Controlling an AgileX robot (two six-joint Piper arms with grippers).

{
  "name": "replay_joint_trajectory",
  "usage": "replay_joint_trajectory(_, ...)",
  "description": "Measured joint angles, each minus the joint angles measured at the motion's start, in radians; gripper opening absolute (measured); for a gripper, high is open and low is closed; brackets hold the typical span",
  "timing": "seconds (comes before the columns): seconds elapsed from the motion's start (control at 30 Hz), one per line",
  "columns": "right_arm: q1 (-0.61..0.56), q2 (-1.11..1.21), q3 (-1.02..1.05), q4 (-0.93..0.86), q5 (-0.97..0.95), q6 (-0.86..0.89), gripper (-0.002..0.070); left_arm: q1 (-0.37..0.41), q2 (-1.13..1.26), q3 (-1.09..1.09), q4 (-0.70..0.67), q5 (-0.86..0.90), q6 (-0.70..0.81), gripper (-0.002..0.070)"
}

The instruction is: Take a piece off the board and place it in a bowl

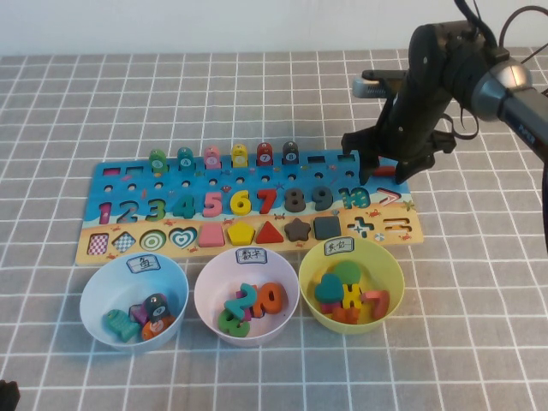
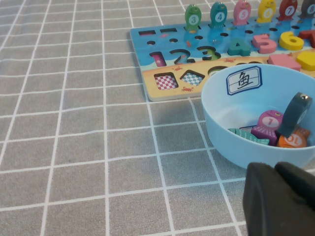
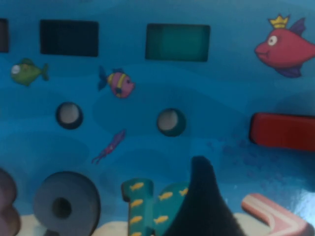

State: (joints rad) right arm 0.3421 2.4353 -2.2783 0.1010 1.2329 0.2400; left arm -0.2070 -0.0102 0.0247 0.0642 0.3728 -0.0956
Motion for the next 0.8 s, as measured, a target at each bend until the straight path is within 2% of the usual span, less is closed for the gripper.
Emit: replay_joint_trajectory(0.8, 0.001, 0.017, -0.021, -0.055, 0.0, 0.002, 0.0428, 0.0, 0.0, 0.0, 0.0, 0.0, 0.0, -0.0004)
